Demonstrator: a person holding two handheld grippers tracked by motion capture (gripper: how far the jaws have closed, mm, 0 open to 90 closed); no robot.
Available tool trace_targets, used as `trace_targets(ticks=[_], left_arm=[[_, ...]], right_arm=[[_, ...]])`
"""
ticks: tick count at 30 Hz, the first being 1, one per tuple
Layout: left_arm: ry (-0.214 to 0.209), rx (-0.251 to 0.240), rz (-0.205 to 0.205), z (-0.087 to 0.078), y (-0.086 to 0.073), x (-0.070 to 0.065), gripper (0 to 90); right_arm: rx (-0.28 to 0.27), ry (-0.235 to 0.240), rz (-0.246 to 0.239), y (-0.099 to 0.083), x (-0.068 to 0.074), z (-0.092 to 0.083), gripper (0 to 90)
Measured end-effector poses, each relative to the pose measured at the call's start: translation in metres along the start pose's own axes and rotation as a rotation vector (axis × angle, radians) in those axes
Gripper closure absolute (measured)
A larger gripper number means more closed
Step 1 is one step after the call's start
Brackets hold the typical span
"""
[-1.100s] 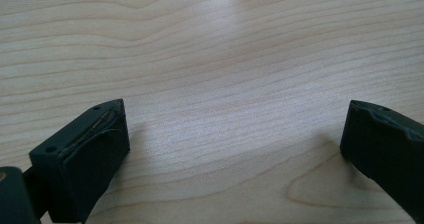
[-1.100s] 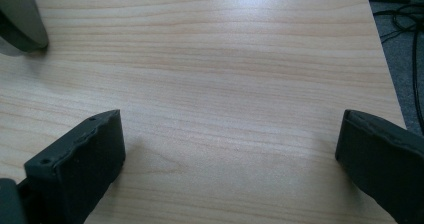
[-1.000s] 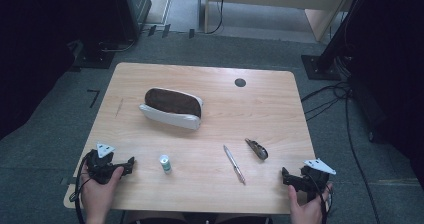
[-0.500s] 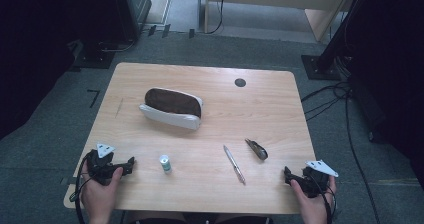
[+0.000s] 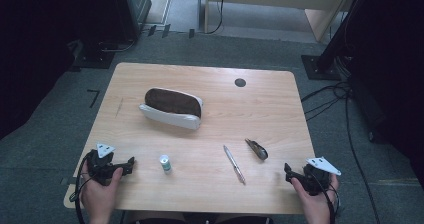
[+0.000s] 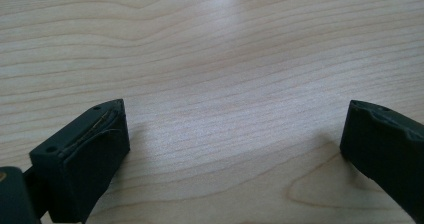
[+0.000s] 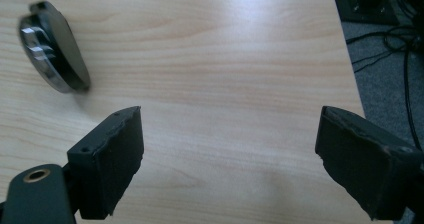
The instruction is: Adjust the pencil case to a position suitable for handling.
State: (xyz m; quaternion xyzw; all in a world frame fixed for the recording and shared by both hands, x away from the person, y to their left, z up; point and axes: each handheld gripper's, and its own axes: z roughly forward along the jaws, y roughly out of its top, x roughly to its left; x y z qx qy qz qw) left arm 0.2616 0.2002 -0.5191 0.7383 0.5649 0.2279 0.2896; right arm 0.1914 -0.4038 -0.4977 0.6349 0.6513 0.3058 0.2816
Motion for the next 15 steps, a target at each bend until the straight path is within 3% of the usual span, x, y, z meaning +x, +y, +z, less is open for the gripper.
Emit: trace_targets(ticks=[15], left_arm=[[0.0, -0.001, 0.0, 0.0, 0.0, 0.0, 0.0]], right_arm=[[-0.047, 0.019, -0.046, 0.03, 0.014, -0.009, 13.2]])
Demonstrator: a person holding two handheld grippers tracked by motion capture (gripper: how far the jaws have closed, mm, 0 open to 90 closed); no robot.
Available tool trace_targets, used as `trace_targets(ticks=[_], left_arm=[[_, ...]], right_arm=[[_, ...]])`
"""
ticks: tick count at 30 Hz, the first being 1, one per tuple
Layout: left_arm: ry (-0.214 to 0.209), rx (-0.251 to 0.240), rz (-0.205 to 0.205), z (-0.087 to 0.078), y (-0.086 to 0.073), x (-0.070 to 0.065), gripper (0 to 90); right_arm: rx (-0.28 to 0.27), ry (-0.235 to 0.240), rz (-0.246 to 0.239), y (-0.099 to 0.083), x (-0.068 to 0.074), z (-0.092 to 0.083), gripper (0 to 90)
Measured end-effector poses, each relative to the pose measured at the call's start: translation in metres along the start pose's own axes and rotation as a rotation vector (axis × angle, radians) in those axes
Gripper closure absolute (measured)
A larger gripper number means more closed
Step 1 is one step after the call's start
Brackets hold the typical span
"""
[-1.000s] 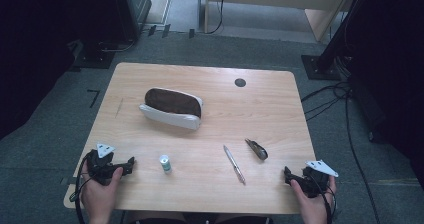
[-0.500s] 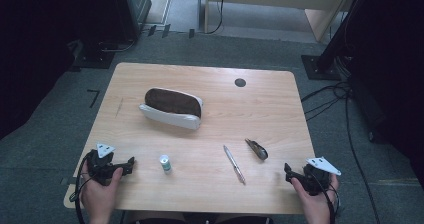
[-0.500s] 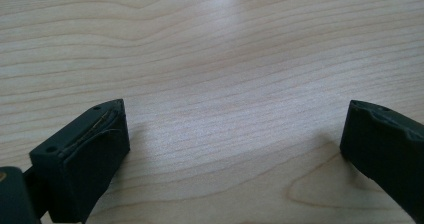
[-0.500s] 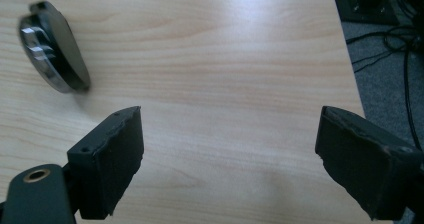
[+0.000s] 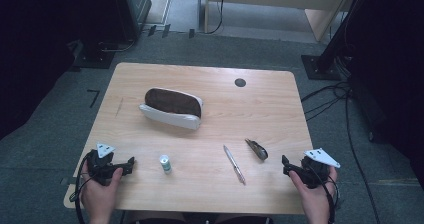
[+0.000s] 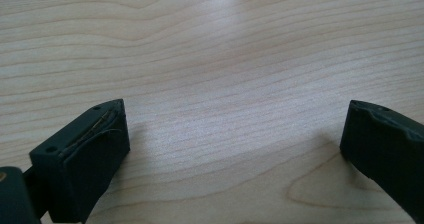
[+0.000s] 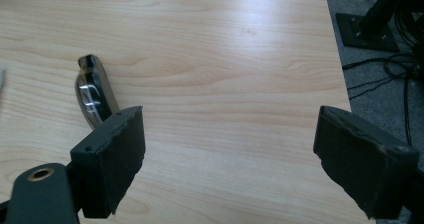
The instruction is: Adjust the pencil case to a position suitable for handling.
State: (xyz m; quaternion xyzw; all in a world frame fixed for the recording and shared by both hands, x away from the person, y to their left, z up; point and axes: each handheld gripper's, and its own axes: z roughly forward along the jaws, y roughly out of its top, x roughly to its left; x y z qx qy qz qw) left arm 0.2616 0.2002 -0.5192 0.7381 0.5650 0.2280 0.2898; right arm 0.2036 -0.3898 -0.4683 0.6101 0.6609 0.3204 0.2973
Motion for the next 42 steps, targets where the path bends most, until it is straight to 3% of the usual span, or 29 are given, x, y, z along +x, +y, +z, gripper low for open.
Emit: trace_targets(ticks=[26, 42], left_arm=[[0.0, 0.001, 0.0, 0.0, 0.0, 0.0, 0.0], [0.0, 0.001, 0.0, 0.0, 0.0, 0.0, 0.0]], right_arm=[[-0.042, 0.083, -0.068, 0.046, 0.044, 0.007, 13.6], [-0.089, 0.211, -0.154, 0.079, 0.089, 0.02, 16.8]])
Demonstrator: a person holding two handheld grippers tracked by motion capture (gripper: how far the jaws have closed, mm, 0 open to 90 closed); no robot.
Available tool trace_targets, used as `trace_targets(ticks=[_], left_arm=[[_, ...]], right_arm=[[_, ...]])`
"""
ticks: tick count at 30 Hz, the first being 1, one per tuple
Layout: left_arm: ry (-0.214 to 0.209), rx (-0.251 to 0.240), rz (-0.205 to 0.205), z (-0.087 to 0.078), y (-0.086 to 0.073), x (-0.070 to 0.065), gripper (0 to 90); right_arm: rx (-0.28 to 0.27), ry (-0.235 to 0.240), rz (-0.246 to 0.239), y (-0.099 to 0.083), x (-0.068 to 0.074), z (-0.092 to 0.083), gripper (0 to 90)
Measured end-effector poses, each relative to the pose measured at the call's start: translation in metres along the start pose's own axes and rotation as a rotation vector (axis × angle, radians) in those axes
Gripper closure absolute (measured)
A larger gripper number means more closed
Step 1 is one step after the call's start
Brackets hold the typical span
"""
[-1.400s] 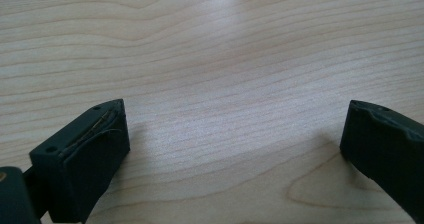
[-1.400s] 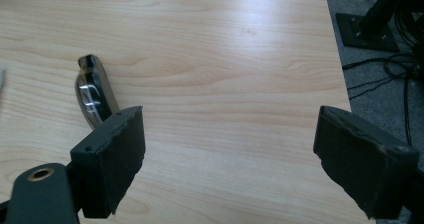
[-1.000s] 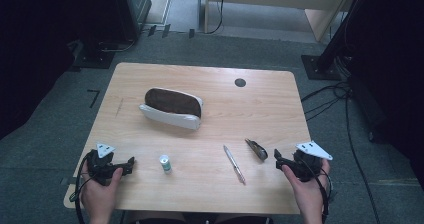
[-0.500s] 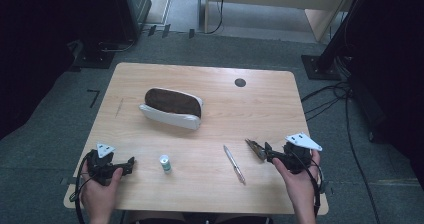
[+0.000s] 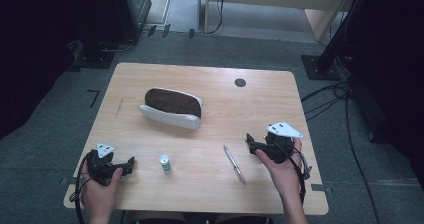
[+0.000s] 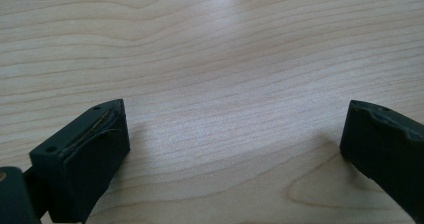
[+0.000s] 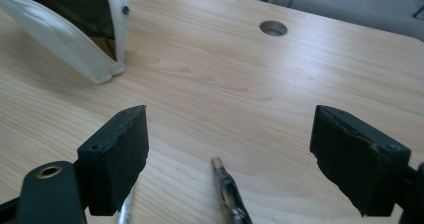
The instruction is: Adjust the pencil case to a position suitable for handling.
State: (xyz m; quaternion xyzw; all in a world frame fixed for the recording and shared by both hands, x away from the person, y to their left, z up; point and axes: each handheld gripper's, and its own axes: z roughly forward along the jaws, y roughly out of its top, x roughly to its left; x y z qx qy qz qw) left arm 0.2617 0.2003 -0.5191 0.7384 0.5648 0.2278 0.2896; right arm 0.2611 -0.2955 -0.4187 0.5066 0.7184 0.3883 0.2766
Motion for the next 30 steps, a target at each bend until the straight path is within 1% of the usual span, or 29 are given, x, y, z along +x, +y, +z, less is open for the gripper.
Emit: trace_targets(ticks=[3, 7, 9, 12, 15, 16, 17, 18, 19, 20, 21, 23, 26, 27, 28, 30], left_arm=[[0.0, 0.0, 0.0, 0.0, 0.0, 0.0, 0.0], [0.0, 0.0, 0.0, 0.0, 0.0, 0.0, 0.0], [0.0, 0.0, 0.0, 0.0, 0.0, 0.0, 0.0], [0.0, 0.0, 0.0, 0.0, 0.0, 0.0, 0.0], [0.0, 0.001, 0.0, 0.0, 0.0, 0.0, 0.0], [0.0, 0.0, 0.0, 0.0, 0.0, 0.0, 0.0], [0.0, -0.001, -0.002, 0.0, 0.0, 0.0, 0.0], [0.0, 0.0, -0.001, 0.0, 0.0, 0.0, 0.0], [0.0, -0.001, -0.001, 0.0, 0.0, 0.0, 0.0], [0.0, 0.0, -0.001, 0.0, 0.0, 0.0, 0.0], [0.0, 0.0, -0.001, 0.0, 0.0, 0.0, 0.0], [0.0, 0.0, 0.0, 0.0, 0.0, 0.0, 0.0], [0.0, 0.002, 0.001, 0.0, 0.0, 0.0, 0.0], [0.0, 0.002, 0.001, 0.0, 0.0, 0.0, 0.0], [0.0, 0.001, 0.001, 0.0, 0.0, 0.0, 0.0], [-0.001, 0.001, 0.001, 0.0, 0.0, 0.0, 0.0]], right_arm=[[-0.01, 0.043, -0.028, 0.007, 0.009, 0.006, 20.4], [-0.022, 0.105, -0.083, 0.014, 0.025, 0.016, 24.8], [-0.024, 0.149, -0.099, 0.016, 0.033, 0.023, 28.2], [-0.021, 0.198, -0.111, 0.019, 0.043, 0.033, 29.3], [-0.021, 0.227, -0.14, 0.021, 0.053, 0.042, 30.6], [-0.02, 0.236, -0.14, 0.022, 0.056, 0.044, 31.4], [-0.031, 0.258, -0.148, 0.025, 0.06, 0.049, 31.8], [-0.031, 0.258, -0.148, 0.025, 0.06, 0.049, 31.8], [-0.039, 0.268, -0.148, 0.026, 0.062, 0.051, 32.5], [-0.062, 0.293, -0.143, 0.028, 0.066, 0.057, 35.2], [-0.062, 0.293, -0.143, 0.028, 0.066, 0.057, 35.2], [-0.079, 0.319, -0.158, 0.03, 0.069, 0.063, 36.0], [-0.08, 0.356, -0.195, 0.033, 0.078, 0.073, 38.9], [-0.082, 0.367, -0.198, 0.033, 0.081, 0.076, 39.5], [-0.081, 0.388, -0.198, 0.034, 0.084, 0.08, 39.5], [-0.091, 0.407, -0.204, 0.035, 0.089, 0.088, 39.8]])
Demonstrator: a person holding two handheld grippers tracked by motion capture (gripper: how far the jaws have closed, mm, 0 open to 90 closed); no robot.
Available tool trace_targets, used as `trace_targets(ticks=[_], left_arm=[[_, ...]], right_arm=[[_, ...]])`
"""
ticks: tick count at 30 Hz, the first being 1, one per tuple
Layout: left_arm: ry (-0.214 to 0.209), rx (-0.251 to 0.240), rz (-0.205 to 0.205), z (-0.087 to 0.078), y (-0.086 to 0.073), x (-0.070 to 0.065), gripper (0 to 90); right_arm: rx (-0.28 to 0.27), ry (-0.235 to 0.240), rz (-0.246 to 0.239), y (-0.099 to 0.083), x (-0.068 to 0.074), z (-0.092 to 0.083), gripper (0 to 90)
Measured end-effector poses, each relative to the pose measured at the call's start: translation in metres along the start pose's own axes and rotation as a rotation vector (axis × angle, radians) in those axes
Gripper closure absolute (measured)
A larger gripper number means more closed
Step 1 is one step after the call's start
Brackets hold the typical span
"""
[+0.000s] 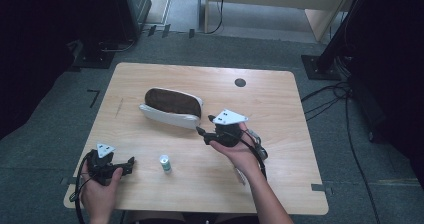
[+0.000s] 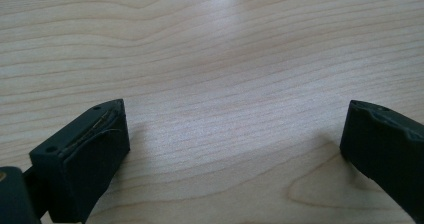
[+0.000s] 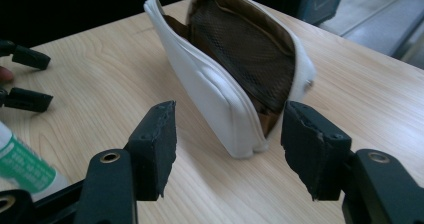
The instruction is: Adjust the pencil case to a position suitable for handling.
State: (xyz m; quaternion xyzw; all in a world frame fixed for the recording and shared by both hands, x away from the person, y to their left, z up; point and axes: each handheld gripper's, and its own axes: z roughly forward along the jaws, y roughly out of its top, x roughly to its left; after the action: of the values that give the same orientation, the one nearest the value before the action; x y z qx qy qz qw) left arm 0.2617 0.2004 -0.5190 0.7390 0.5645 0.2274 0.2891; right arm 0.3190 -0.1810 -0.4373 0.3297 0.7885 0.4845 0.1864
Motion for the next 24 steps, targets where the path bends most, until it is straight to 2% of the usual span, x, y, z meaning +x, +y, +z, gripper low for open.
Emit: trace_targets(ticks=[2, 4, 6, 18, 24], left_arm=[[0.001, -0.001, 0.0, 0.0, 0.0, 0.0, 0.0], [0.001, -0.001, 0.0, 0.0, 0.0, 0.0, 0.0], [0.001, -0.001, -0.001, 0.0, 0.0, 0.0, 0.0], [0.0, -0.001, -0.001, 0.0, 0.0, 0.0, 0.0], [0.0, -0.001, -0.001, 0.0, 0.0, 0.0, 0.0]], right_arm=[[0.004, 0.012, -0.011, 0.002, 0.002, 0.013, 39.6], [0.006, 0.013, -0.017, 0.002, 0.002, 0.016, 39.6], [0.026, 0.018, -0.032, 0.005, 0.002, 0.029, 39.0], [0.057, 0.061, -0.066, 0.019, 0.006, 0.056, 36.2], [0.093, 0.051, -0.1, 0.022, 0.005, 0.07, 36.3]])
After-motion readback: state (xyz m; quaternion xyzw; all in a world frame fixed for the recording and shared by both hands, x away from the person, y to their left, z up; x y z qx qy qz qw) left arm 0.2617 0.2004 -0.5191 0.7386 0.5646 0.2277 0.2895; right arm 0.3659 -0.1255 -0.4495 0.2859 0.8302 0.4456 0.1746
